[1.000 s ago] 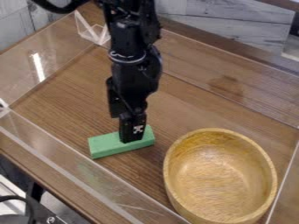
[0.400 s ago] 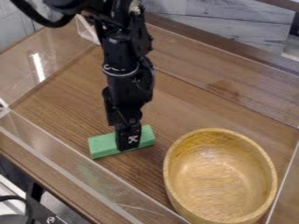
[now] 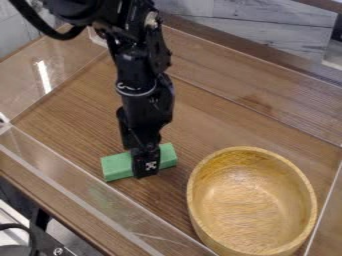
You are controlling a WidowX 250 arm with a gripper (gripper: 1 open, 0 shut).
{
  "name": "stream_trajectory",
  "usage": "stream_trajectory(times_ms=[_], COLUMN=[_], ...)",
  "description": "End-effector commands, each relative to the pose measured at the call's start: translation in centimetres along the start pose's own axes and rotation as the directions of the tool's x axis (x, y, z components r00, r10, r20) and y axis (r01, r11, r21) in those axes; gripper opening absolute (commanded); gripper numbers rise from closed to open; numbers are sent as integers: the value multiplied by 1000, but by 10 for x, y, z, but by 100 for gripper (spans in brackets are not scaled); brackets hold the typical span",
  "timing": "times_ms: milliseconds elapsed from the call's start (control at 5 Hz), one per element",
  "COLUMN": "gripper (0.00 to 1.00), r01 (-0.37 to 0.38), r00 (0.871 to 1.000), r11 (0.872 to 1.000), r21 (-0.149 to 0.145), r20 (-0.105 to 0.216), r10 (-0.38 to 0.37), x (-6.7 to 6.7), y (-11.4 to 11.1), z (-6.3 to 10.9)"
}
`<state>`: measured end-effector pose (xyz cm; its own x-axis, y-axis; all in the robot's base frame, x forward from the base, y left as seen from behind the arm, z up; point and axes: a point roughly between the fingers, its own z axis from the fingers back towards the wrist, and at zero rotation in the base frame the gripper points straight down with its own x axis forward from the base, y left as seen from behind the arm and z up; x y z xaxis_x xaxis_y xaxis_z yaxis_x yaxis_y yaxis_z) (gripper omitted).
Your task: Put the green block in the brown bowl
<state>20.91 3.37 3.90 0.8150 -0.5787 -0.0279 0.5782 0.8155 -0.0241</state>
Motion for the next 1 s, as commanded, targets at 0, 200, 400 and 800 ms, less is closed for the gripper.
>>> stream_trajectory(times_ms=[0,200,400,800], gripper=[100,100,100,0], r01=[-10,-9,1,1], r00=[1000,999,999,999], r11=[1000,1000,1000,1000], r21=[19,20,19,20], r20=[26,34,35,33], r10=[10,8,-2,-2], x=[1,1,2,3], y=[5,6,7,11], z=[1,-2,-6,-6])
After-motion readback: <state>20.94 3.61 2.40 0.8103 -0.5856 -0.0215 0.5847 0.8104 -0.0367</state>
